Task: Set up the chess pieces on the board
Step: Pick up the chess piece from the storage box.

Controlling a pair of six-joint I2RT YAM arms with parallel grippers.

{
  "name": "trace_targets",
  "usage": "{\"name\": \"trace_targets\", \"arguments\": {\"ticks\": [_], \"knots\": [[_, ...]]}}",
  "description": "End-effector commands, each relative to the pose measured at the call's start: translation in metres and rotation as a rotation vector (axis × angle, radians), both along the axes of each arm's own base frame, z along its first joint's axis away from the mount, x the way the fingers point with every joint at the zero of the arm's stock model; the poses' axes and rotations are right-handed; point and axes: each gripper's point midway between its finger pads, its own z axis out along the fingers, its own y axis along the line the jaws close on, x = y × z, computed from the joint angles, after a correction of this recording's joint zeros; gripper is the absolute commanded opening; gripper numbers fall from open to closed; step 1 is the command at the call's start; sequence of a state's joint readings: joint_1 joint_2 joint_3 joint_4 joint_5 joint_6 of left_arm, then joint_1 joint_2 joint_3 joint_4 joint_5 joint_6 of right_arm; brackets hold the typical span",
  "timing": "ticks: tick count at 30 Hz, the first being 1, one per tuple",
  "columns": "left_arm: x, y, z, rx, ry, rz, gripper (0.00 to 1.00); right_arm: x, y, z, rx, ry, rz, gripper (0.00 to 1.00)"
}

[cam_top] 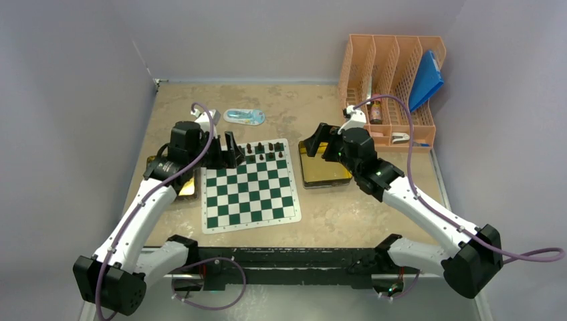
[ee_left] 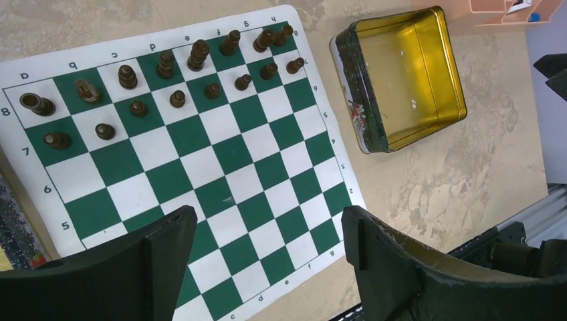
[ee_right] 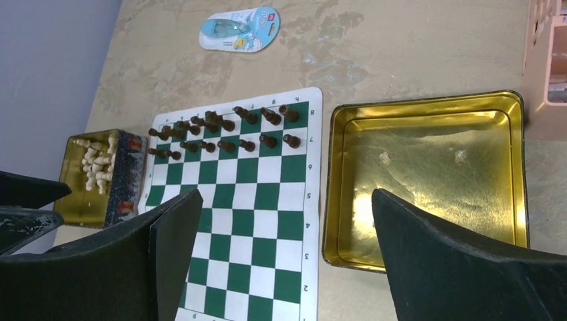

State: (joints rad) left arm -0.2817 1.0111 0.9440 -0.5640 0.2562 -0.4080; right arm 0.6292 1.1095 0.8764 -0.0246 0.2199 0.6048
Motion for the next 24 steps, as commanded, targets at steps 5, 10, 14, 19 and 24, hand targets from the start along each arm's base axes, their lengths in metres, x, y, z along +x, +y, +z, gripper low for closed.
{"name": "trace_targets", "arguments": {"ticks": [5, 10, 14, 19, 24], "knots": [[0.014, 0.015, 0.016, 0.010, -0.071, 0.112, 0.80, 0.002, -0.006, 0.033, 0.058, -0.092, -0.029, 0.99], [0.026, 0.031, 0.003, 0.016, -0.035, 0.273, 0.80, -0.002, -0.006, 0.026, 0.064, -0.111, -0.008, 0.99], [0.036, 0.059, -0.014, 0.080, 0.022, 0.480, 0.80, -0.005, -0.005, 0.019, 0.057, -0.101, 0.008, 0.99], [0.049, 0.093, -0.018, 0.226, 0.066, 0.637, 0.70, -0.010, -0.007, 0.018, 0.057, -0.110, 0.019, 0.99], [0.063, 0.142, -0.028, 0.261, 0.118, 0.811, 0.61, -0.017, 0.001, 0.020, 0.082, -0.120, 0.076, 0.99]]}}
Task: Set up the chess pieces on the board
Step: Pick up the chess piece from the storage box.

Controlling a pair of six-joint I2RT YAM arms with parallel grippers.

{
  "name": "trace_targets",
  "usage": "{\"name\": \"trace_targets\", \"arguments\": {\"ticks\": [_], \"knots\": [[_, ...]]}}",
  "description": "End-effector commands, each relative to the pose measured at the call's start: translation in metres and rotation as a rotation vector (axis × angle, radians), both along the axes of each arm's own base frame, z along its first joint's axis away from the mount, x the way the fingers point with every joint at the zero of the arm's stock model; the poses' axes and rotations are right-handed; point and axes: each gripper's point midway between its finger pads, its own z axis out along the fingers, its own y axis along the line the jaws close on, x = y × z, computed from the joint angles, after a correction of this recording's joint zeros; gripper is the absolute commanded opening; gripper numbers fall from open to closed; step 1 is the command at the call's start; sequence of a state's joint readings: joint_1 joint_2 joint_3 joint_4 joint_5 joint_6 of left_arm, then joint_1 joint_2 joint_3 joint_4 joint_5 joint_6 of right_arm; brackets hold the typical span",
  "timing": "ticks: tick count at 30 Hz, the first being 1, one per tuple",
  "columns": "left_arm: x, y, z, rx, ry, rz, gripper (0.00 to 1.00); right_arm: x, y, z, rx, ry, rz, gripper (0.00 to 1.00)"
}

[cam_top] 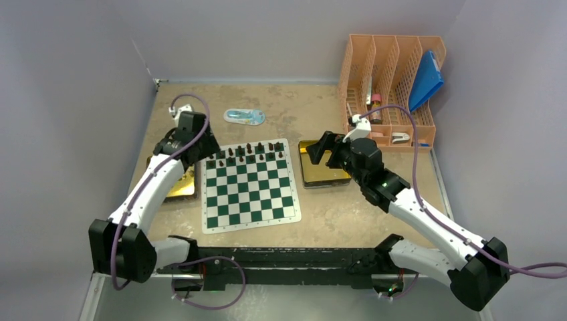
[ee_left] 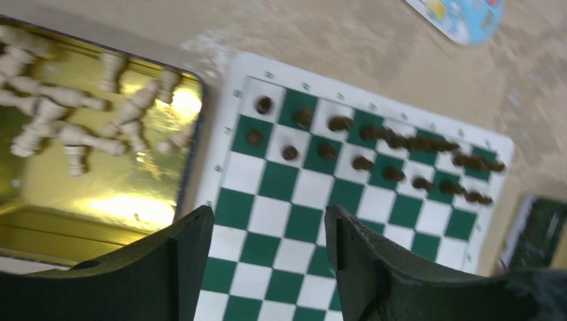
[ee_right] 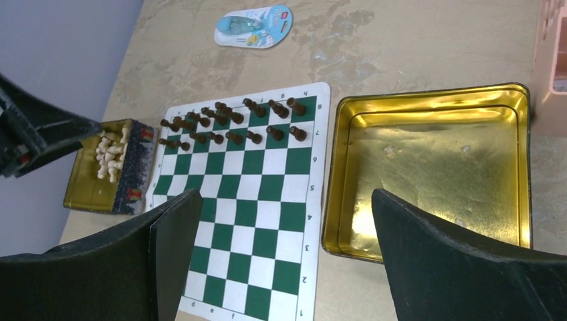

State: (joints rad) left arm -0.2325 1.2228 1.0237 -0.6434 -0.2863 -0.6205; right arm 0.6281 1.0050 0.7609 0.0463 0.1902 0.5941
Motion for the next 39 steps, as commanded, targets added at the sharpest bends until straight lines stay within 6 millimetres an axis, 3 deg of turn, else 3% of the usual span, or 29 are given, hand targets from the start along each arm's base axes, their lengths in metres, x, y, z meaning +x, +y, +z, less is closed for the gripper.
{"name": "trace_targets", "arguments": {"ticks": [1, 7, 12, 25, 32, 39], "knots": [[0.016, 0.059, 0.014, 0.020, -0.035, 0.245, 0.60, -0.002, 0.009, 0.023, 0.044, -0.071, 0.058, 0.99], [0.022, 0.103, -0.015, -0.149, 0.021, 0.465, 0.50, -0.007, 0.012, 0.029, 0.062, -0.078, 0.089, 0.99], [0.017, 0.120, -0.043, -0.168, 0.117, 0.606, 0.45, -0.011, 0.016, 0.037, 0.084, -0.092, 0.113, 0.99], [0.018, 0.109, -0.077, -0.280, 0.204, 0.578, 0.35, -0.016, 0.012, 0.042, 0.116, -0.099, 0.105, 0.99], [0.011, 0.108, -0.094, -0.278, 0.280, 0.593, 0.20, -0.018, 0.010, 0.045, 0.124, -0.101, 0.098, 0.98], [0.008, 0.105, -0.102, -0.280, 0.305, 0.580, 0.24, -0.020, 0.008, 0.045, 0.127, -0.101, 0.093, 0.98]]}}
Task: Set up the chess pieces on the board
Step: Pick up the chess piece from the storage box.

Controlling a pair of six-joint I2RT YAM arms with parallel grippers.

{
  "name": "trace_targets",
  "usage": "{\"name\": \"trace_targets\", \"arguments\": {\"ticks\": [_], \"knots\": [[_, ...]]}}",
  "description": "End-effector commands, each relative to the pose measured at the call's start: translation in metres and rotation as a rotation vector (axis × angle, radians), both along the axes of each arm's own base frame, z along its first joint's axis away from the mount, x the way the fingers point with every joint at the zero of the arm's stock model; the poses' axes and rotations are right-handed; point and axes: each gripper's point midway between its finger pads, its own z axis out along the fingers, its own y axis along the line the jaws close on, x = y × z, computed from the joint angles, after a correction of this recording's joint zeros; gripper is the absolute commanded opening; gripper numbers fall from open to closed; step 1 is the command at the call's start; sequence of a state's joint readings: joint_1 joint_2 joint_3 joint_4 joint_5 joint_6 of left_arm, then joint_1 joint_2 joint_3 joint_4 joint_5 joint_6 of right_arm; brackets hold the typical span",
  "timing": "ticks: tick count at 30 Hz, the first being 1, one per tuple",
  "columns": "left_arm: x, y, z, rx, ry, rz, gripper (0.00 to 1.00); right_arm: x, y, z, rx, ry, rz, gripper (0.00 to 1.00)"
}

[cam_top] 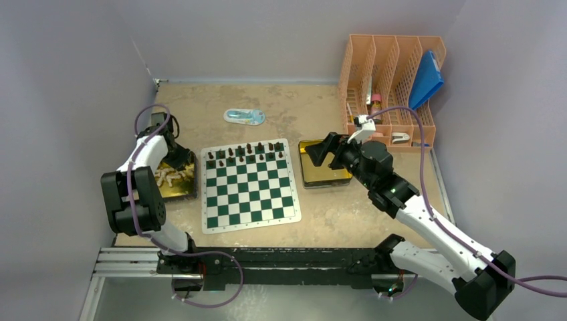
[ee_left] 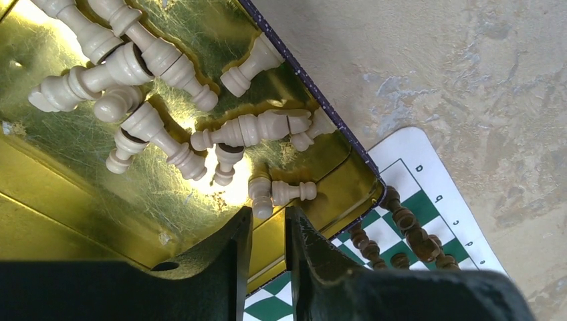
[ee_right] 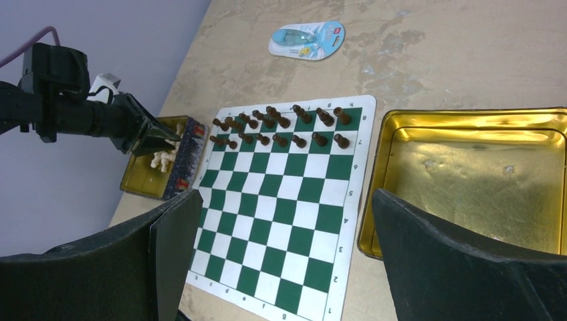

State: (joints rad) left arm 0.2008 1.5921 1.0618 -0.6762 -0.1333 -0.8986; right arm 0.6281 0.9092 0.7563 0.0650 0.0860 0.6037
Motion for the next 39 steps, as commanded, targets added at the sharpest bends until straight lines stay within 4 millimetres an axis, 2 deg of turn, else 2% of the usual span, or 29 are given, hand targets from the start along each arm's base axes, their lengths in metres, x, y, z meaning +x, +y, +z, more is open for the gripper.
{"name": "trace_targets", "arguments": {"ticks": [1, 9, 22, 26, 34, 39], "knots": [[0.000, 0.000, 0.000, -0.005, -0.006, 0.001, 0.25, 0.000, -0.002, 0.012, 0.034, -0.031, -0.008, 0.98], [0.001, 0.000, -0.006, -0.004, 0.004, -0.010, 0.31, 0.000, -0.002, 0.016, 0.039, -0.043, -0.011, 0.98], [0.001, -0.003, -0.018, -0.028, 0.022, -0.002, 0.30, 0.001, -0.005, 0.012, 0.026, -0.032, -0.024, 0.98], [-0.001, -0.005, -0.022, -0.040, 0.033, 0.002, 0.27, 0.000, -0.006, 0.014, 0.029, -0.036, -0.027, 0.98], [-0.003, 0.003, -0.012, 0.007, 0.020, 0.029, 0.16, 0.000, -0.006, 0.016, 0.029, -0.039, -0.028, 0.98], [-0.001, 0.015, 0.011, 0.078, -0.031, 0.050, 0.14, -0.002, -0.005, 0.016, 0.012, -0.050, -0.005, 0.99]]}}
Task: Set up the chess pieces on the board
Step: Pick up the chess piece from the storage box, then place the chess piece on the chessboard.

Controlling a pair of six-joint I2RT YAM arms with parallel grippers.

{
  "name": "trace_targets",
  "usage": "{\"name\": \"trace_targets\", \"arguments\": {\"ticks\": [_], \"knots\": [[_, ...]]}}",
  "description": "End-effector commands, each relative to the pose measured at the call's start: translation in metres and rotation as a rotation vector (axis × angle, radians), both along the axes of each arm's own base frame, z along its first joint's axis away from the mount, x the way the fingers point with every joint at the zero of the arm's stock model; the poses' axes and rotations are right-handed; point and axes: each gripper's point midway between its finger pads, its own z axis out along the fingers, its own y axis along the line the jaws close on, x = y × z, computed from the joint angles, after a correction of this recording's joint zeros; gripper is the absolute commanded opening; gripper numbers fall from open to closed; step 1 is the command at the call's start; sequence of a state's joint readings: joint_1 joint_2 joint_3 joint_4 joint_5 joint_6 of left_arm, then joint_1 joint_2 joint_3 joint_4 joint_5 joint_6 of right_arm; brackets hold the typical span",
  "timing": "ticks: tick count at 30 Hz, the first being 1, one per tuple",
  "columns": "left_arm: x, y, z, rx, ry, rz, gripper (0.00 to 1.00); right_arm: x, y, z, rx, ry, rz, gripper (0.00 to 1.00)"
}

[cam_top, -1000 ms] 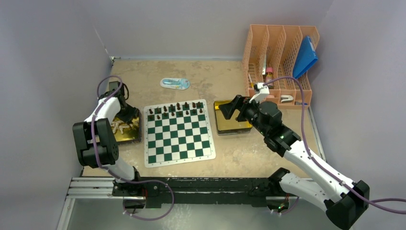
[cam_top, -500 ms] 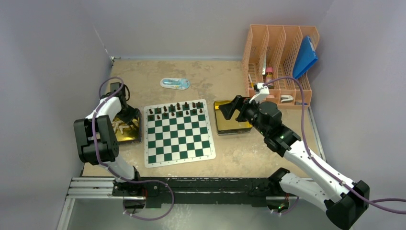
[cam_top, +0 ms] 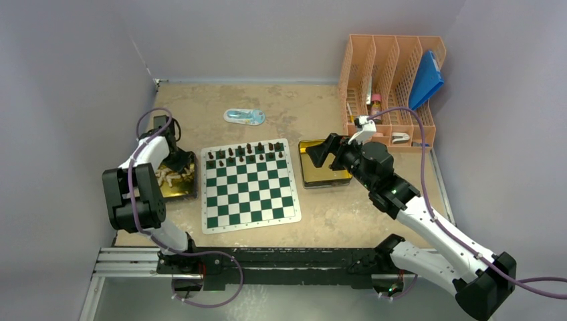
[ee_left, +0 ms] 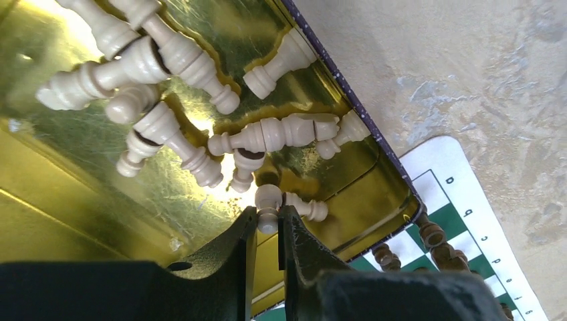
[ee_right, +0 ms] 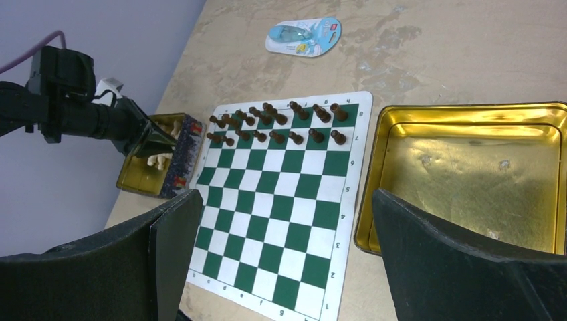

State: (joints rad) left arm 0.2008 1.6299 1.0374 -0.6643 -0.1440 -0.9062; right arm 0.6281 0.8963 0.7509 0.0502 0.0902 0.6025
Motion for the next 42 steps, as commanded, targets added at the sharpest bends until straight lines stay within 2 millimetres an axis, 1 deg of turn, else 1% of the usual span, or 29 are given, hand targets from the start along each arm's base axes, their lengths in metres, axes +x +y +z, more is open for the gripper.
{"name": "trace_targets", "arguments": {"ticks": [1, 4, 8, 12, 14, 17, 20, 22, 26, 30, 33, 35, 38, 42], "knots": [[0.007, 0.019, 0.037, 0.104, -0.092, 0.040, 0.14, 0.000, -0.003, 0.018, 0.015, -0.056, -0.001, 0.99], [0.009, 0.031, 0.057, 0.172, -0.122, 0.048, 0.13, -0.001, -0.004, 0.018, 0.010, -0.059, -0.001, 0.99], [0.016, 0.032, 0.084, 0.209, -0.187, -0.023, 0.13, -0.002, -0.005, 0.019, 0.010, -0.061, -0.002, 0.99], [0.028, 0.023, 0.114, 0.222, -0.304, -0.171, 0.13, -0.003, -0.006, 0.019, 0.007, -0.057, -0.004, 0.99], [0.031, 0.017, 0.124, 0.217, -0.336, -0.228, 0.13, -0.004, -0.007, 0.019, 0.005, -0.056, -0.006, 0.99], [0.035, -0.002, 0.136, 0.203, -0.369, -0.347, 0.13, -0.005, -0.009, 0.021, 0.004, -0.058, -0.012, 0.99], [0.037, -0.033, 0.144, 0.213, -0.387, -0.498, 0.13, -0.006, -0.011, 0.023, 0.005, -0.061, -0.015, 0.99], [0.040, -0.062, 0.148, 0.201, -0.411, -0.621, 0.13, -0.007, -0.013, 0.024, 0.004, -0.061, -0.021, 0.99], [0.039, -0.116, 0.150, 0.131, -0.431, -0.789, 0.12, -0.010, -0.017, 0.028, 0.010, -0.075, -0.035, 0.99], [0.034, -0.174, 0.146, 0.081, -0.425, -0.939, 0.12, -0.015, -0.024, 0.019, -0.007, -0.050, -0.050, 0.99], [0.023, -0.216, 0.135, 0.059, -0.383, -1.033, 0.12, -0.017, -0.027, 0.016, -0.009, -0.046, -0.053, 0.99], [0.017, -0.236, 0.127, 0.076, -0.344, -1.076, 0.12, -0.018, -0.029, 0.019, -0.008, -0.048, -0.058, 0.99], [0.001, -0.265, 0.115, 0.072, -0.290, -1.146, 0.12, -0.019, -0.032, 0.022, -0.010, -0.054, -0.072, 0.99], [-0.026, -0.310, 0.100, -0.001, -0.282, -1.279, 0.15, -0.019, -0.037, 0.025, -0.004, -0.067, -0.091, 0.99]]}}
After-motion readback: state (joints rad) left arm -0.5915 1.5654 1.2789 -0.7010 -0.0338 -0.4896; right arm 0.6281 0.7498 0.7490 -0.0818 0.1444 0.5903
